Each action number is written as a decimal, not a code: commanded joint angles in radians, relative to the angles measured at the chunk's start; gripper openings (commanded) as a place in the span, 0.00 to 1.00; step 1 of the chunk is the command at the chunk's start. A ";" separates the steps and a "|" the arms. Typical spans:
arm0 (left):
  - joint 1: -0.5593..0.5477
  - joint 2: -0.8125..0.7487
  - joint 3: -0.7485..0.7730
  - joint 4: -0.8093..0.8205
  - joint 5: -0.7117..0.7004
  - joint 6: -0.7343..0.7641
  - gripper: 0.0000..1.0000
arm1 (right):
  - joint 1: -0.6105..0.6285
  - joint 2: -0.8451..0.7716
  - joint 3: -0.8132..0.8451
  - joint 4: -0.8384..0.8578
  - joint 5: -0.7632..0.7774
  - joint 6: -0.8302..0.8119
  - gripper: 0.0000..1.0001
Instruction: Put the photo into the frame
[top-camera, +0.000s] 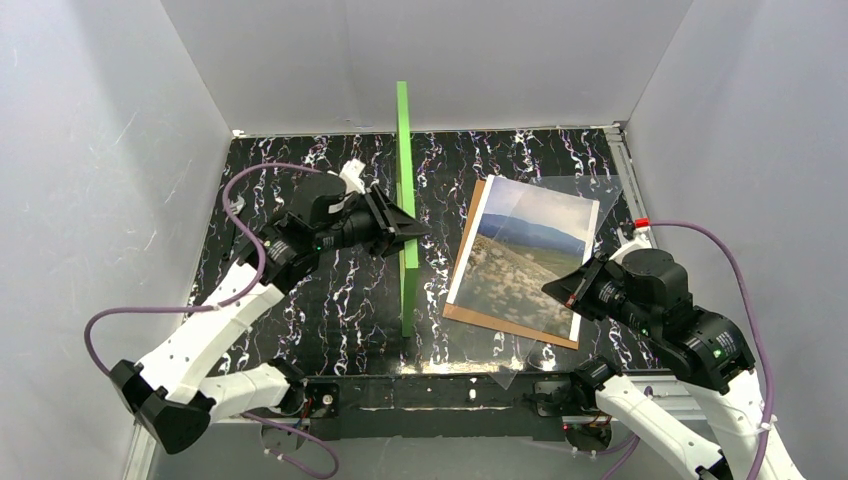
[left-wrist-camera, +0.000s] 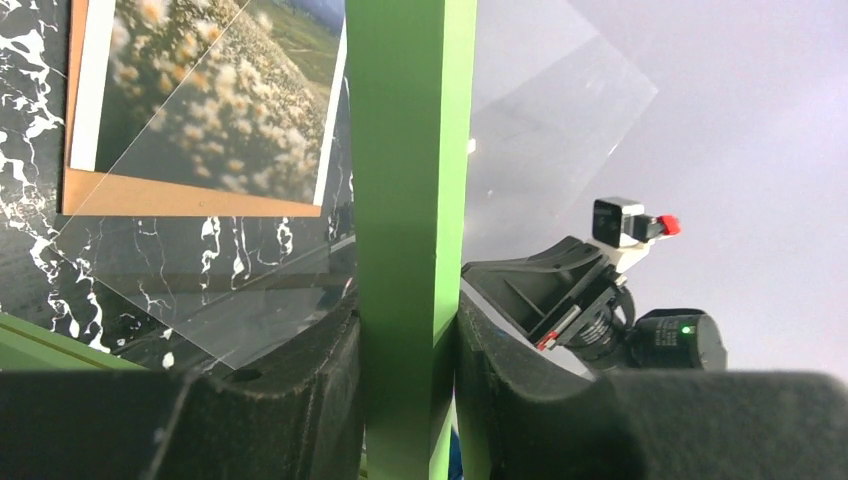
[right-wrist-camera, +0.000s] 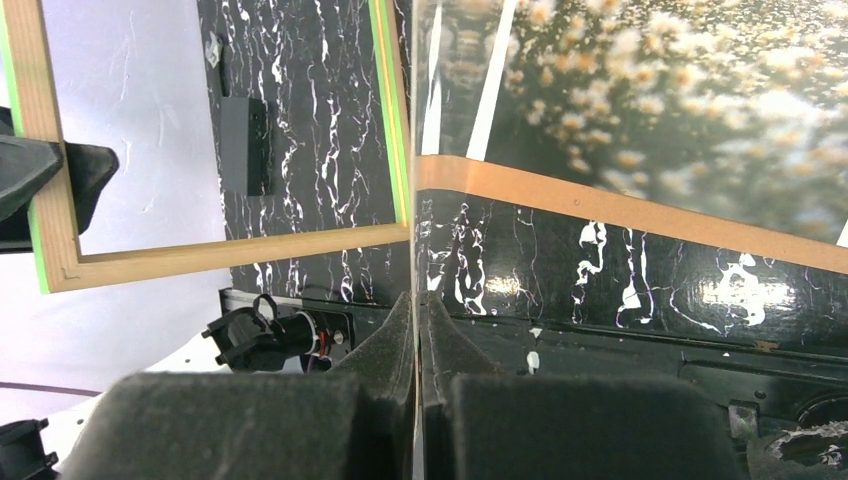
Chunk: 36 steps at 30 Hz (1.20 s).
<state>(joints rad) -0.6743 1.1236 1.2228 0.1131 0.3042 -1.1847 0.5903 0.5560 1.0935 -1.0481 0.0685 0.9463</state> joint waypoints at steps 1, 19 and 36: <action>0.050 -0.047 -0.086 -0.037 -0.006 -0.055 0.00 | -0.001 -0.005 -0.004 0.053 -0.001 0.011 0.01; 0.104 -0.169 0.051 -0.587 -0.162 0.233 0.64 | 0.001 -0.001 -0.008 0.064 -0.005 0.018 0.01; 0.105 -0.250 0.017 -0.910 -0.349 0.475 0.00 | 0.000 0.014 0.026 0.056 -0.018 0.010 0.01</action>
<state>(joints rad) -0.5720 0.9047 1.3033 -0.6453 0.0288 -0.7914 0.5903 0.5610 1.0821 -1.0454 0.0544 0.9577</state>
